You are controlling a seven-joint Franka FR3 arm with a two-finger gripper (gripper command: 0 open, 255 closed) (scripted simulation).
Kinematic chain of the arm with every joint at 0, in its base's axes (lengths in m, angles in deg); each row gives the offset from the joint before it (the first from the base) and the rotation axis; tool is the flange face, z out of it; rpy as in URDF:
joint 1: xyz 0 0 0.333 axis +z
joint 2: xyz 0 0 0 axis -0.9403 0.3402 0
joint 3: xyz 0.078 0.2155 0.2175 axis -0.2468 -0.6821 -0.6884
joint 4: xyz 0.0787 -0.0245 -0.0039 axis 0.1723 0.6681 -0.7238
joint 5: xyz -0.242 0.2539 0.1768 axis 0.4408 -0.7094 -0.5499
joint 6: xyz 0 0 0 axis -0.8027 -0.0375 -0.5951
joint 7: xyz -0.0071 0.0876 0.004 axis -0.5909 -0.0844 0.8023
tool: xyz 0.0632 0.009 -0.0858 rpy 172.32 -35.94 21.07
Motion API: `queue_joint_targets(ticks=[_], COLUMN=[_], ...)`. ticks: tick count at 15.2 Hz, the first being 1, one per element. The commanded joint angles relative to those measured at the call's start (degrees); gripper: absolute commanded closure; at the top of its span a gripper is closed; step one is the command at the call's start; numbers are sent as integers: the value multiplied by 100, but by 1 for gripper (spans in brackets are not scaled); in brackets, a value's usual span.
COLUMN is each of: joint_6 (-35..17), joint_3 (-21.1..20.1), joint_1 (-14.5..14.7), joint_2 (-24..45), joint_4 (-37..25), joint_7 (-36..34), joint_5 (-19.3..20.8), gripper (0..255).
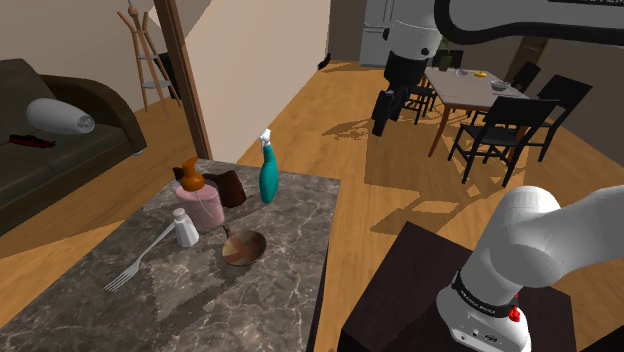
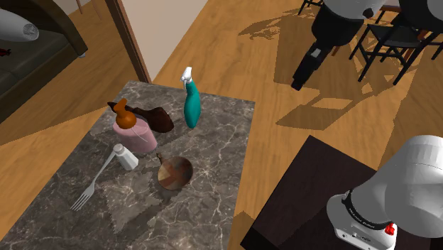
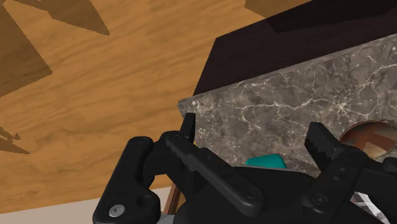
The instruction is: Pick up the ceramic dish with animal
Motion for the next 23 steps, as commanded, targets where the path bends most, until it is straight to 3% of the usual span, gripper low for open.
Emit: queue_joint_targets(ticks=[1,12,23], joint_6=[0,-1726,-3172], joint_3=[0,-648,-1277], joint_1=[0,268,443], joint_2=[0,1470,3490], joint_4=[0,181,-524], joint_7=[0,-716,-1434], joint_5=[0,-539,-618], gripper=[0,0,0])
